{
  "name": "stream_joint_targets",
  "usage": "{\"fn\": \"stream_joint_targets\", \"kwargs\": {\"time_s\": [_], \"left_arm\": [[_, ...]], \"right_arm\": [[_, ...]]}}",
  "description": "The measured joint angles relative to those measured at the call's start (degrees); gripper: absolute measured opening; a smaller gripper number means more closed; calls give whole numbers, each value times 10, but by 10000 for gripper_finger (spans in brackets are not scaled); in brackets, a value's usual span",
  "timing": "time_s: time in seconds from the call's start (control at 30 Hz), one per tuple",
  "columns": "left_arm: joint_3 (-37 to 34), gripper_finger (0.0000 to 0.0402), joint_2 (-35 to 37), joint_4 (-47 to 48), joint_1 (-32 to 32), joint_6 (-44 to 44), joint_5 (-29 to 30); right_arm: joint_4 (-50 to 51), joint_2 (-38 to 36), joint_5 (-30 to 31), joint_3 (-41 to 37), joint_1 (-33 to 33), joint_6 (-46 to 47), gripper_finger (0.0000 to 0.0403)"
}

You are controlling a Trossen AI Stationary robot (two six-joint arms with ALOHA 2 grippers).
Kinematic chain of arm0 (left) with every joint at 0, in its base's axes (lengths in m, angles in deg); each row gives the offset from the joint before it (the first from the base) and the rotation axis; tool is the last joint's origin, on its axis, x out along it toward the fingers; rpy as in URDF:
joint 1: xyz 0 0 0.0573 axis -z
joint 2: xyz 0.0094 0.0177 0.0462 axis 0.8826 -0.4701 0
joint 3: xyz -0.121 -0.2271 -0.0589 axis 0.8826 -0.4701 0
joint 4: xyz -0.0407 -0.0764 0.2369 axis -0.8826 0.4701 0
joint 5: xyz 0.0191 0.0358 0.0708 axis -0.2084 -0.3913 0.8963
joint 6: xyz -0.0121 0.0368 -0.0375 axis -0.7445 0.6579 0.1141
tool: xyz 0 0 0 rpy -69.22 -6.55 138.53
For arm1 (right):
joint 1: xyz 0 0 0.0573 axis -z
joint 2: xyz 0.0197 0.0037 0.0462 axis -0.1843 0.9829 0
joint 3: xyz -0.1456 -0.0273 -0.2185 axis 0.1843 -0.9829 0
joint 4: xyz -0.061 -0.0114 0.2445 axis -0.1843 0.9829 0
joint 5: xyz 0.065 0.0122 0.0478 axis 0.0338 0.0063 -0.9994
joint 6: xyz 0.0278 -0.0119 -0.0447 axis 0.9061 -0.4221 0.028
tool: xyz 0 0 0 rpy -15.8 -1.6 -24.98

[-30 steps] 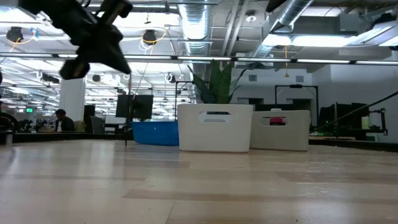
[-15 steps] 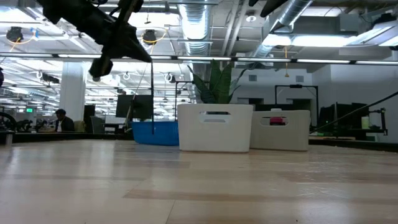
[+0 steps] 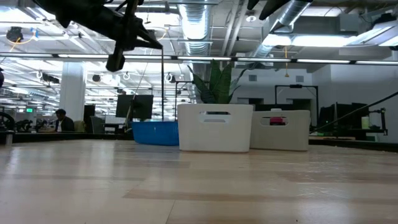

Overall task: Pick & Place Paint Supplies
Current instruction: Put the small gold paint brush into the blue bin

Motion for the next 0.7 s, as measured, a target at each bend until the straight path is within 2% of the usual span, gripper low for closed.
{"fn": "stream_joint_targets", "kwargs": {"time_s": [0.37,0.7], "left_arm": [[0,0,0,-34,-56,17,-10],[0,0,0,-28,-143,54,-13]], "right_arm": [[4,0,0,0,5,-9,170],[4,0,-2,0,5,-11,170]]}}
